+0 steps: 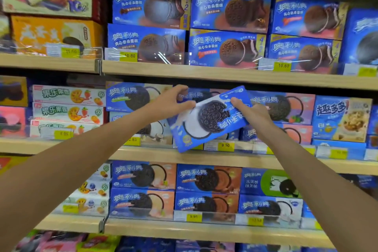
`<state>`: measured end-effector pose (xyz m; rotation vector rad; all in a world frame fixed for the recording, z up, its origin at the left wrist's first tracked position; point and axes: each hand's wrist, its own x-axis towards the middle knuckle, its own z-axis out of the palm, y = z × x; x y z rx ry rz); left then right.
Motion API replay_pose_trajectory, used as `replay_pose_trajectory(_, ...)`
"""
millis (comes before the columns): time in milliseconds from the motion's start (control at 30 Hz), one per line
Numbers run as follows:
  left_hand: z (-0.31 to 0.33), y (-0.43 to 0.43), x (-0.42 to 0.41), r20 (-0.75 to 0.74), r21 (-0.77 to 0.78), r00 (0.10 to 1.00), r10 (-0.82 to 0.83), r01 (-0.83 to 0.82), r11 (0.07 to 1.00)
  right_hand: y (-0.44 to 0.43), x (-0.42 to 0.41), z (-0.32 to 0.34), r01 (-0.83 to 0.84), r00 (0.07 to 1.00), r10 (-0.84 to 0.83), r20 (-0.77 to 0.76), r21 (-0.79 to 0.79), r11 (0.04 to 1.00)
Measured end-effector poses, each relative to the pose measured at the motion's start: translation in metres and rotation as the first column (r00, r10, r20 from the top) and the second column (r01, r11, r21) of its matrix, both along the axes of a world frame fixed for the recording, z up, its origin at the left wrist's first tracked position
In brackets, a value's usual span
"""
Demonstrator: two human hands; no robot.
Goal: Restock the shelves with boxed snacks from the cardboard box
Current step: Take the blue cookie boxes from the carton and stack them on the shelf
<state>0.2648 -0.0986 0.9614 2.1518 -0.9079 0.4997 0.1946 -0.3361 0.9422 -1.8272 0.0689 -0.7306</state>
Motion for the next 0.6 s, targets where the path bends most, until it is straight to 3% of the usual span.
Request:
replay_pose_trajectory(67,0.01,-0.01,-0.006,-0.03,0.014,0.999,-0.025,0.026,1.0,0.006,0.0,0.005,-0.086,0.996,0.088,0.01,-0.122,0.989)
replay_pose_trajectory(200,0.019,-0.023,-0.018,-0.143,0.246,0.989,-0.044,0.079,0.966,0.016,0.006,0.005,-0.171,0.984,0.156,-0.081,-0.236,0.957)
replay_pose_trajectory(367,0.014,-0.022,-0.016,-0.206,0.228,0.972,-0.111,0.158,0.961,0.023,0.008,0.005,-0.207,0.978,0.202,-0.047,-0.257,0.944)
replay_pose_trajectory(433,0.013,-0.02,-0.012,-0.206,0.158,0.972,-0.11,0.144,0.977,0.024,0.012,0.009,-0.246,0.965,0.255,0.055,-0.141,0.959)
replay_pose_trajectory(500,0.014,-0.016,-0.008,-0.203,-0.008,0.973,-0.106,0.107,0.994,0.02,0.013,0.018,-0.308,0.944,0.295,0.148,0.071,0.949)
replay_pose_trajectory(600,0.015,-0.008,-0.007,-0.205,-0.314,0.974,-0.095,0.026,0.949,0.009,0.016,0.019,-0.375,0.926,0.353,0.132,0.237,0.896)
